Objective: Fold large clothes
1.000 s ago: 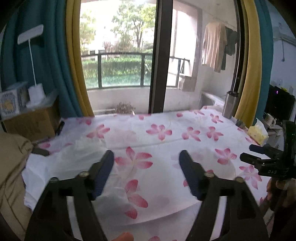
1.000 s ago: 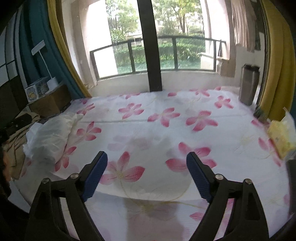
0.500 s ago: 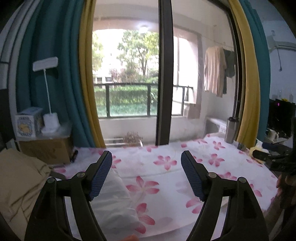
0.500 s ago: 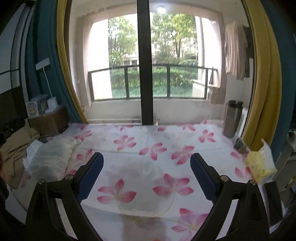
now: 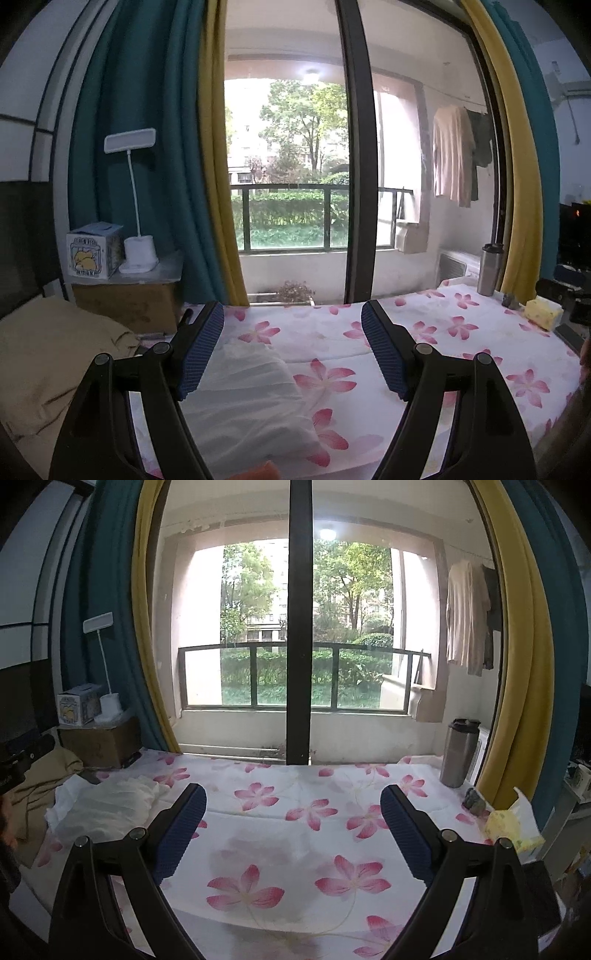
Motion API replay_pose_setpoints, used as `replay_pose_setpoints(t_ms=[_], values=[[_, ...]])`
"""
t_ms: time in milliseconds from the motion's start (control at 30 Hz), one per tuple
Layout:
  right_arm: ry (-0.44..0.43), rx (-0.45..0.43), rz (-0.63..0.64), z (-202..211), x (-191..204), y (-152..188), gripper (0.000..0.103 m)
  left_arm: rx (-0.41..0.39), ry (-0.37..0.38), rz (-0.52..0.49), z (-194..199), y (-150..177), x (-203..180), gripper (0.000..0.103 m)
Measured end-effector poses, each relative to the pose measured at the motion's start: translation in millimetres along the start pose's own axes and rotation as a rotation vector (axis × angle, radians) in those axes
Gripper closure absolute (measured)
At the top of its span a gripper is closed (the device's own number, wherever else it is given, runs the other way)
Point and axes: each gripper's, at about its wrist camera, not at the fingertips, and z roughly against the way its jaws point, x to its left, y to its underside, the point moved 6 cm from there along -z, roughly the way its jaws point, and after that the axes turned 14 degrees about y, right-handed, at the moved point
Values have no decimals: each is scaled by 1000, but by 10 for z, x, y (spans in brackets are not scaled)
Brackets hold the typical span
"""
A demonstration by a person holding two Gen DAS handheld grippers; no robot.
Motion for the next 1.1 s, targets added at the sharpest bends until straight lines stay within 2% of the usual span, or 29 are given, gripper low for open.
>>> replay_pose_setpoints(t_ms=[200, 333, 667, 1100], values=[[-10, 27, -4, -56, 73, 139, 8, 35, 10, 29, -23, 148, 105, 23], [-6, 26, -5, -69, 94, 166, 8, 21, 28, 53, 0, 202, 149, 23], [-8, 62, 15, -187, 157, 297, 8, 56, 21, 76, -76, 377, 215, 23], [-28, 81, 20, -251, 220, 342, 8, 69, 31, 92, -131, 419, 218, 23]])
